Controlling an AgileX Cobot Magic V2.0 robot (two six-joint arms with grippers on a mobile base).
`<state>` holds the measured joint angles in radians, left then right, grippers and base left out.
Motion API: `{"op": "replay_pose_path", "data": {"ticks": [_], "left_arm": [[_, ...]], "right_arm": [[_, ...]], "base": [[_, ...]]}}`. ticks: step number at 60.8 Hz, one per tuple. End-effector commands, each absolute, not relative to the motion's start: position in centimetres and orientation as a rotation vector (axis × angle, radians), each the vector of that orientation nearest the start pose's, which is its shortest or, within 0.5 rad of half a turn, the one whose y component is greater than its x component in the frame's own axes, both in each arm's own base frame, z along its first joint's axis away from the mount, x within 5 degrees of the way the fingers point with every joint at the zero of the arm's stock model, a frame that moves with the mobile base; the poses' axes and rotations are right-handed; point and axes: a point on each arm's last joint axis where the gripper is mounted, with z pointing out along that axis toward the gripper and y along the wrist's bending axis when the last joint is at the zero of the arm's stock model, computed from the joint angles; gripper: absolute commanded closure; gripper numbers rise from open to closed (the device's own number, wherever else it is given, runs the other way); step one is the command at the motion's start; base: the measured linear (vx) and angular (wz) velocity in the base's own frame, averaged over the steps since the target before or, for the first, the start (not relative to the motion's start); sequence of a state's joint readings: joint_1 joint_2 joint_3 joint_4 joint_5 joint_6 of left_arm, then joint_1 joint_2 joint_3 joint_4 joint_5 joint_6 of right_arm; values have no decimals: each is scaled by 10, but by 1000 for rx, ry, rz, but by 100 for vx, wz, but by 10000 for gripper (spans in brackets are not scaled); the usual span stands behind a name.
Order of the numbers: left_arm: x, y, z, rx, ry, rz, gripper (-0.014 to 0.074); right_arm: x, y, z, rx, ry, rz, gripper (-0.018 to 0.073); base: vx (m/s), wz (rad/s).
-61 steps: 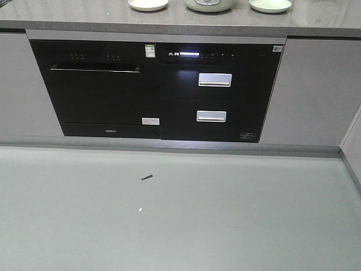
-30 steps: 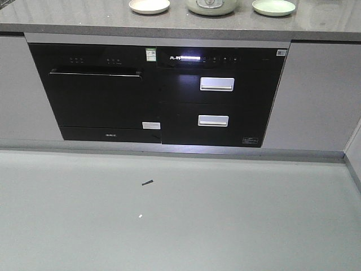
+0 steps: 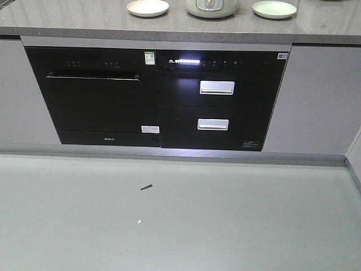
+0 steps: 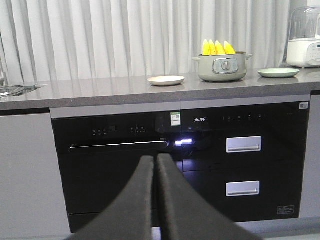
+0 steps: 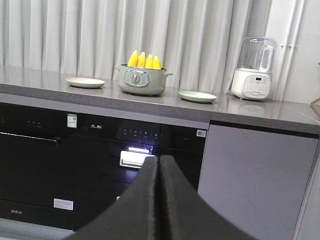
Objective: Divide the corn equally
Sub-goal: 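Continue driving toward the counter, turning to face the corn pot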
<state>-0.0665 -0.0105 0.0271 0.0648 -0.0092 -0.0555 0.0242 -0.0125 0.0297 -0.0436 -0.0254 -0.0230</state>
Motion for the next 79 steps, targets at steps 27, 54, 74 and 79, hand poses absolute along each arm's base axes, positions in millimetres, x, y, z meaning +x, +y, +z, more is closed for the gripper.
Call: {"op": "replay_pose_path", "data": {"ticks": [27,54,74,79], "left_arm": [[54,-4,212,56,1405,-58,603],[54,-4,212,56,1405,-58,603],[54,-4,212,56,1405,-58,603],[54,-4,212,56,1405,-58,603]], "right_arm": [[55,2,211,-74,1395,-45,564],[55,2,211,-74,1395,-45,564],[55,2,211,-74,1395,-45,564],[55,2,211,-74,1395,-45,564]], "base": [[5,-1],[4,-1],[3,-1],[2,-1]]}}
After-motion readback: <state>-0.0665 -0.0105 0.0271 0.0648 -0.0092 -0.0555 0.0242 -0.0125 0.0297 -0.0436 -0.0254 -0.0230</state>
